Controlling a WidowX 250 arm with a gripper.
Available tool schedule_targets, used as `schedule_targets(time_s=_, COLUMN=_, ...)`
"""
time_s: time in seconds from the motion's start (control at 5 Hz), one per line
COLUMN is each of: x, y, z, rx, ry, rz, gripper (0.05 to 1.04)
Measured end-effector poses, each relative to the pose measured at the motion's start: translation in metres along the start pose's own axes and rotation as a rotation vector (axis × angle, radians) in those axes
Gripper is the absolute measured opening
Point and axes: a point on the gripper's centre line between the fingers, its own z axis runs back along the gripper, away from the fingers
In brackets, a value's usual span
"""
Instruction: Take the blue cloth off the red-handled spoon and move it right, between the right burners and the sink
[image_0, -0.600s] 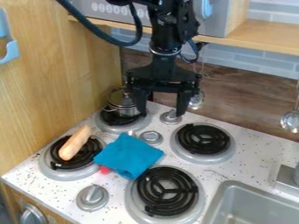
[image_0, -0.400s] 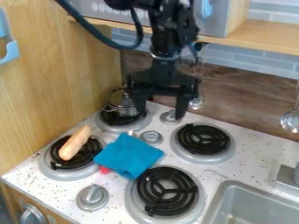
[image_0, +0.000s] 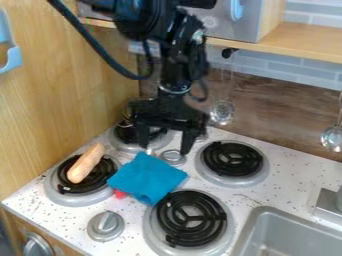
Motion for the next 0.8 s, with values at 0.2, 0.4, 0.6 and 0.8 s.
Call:
schedule_targets(time_s=0.2, x=0.002, y=0.003, z=-0.027, rx=0.044, ry=0.027, rz=-0.004, gripper=1.005)
schedule_targets(time_s=0.4, x=0.01, y=0.008, z=-0.042, rx=0.049, ry=-0.001, rz=0.054, gripper=1.005)
schedule_targets(time_s=0.6, x=0.007, y=0.027, z=-0.057, rx=0.052, ry=-0.011, rz=0.097, gripper=1.005)
schedule_targets(time_s=0.8, x=0.008, y=0.044, z=-0.057, rx=0.067, ry=-0.041, rz=0.113, gripper=1.005)
